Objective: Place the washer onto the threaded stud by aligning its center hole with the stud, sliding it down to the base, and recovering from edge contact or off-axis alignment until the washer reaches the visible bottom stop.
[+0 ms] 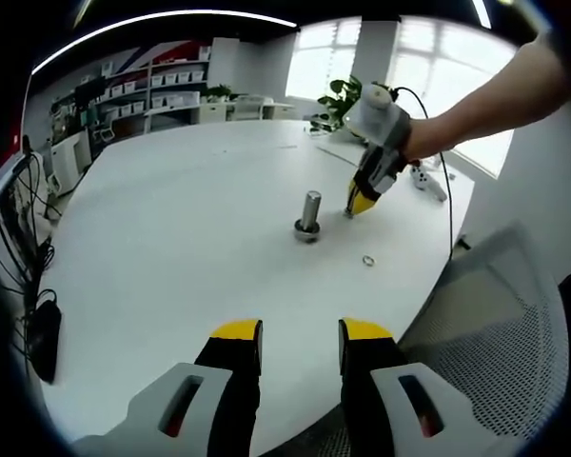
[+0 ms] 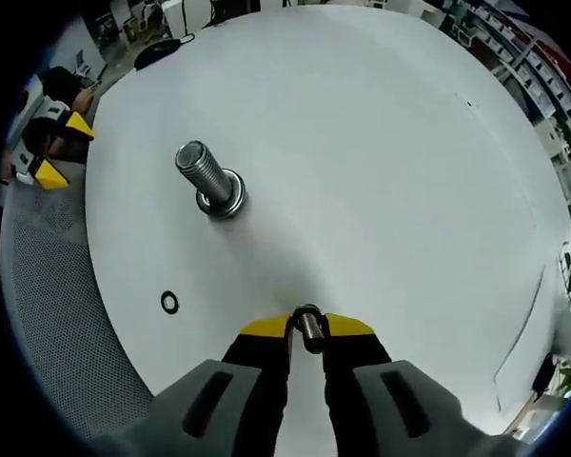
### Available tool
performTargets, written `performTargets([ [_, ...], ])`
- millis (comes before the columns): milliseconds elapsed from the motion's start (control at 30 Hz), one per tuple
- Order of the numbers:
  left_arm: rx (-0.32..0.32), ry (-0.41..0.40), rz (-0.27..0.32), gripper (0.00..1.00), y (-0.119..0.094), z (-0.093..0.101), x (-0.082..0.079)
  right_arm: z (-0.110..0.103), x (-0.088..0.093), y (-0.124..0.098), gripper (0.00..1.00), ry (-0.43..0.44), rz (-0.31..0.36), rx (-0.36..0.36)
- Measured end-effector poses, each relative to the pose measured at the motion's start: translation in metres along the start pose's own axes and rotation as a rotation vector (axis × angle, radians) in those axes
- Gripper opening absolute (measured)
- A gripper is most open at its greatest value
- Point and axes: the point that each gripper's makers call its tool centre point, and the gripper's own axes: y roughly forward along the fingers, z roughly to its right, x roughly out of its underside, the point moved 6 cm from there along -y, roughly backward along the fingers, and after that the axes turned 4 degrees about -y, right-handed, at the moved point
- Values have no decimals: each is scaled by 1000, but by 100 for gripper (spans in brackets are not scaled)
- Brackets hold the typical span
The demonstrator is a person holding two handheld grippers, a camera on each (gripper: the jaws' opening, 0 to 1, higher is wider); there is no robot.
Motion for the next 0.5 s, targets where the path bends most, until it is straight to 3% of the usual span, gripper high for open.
performTargets([
  [500, -11, -1, -5, 30, 0, -1, 0, 0, 2, 0, 16, 9, 5, -10],
])
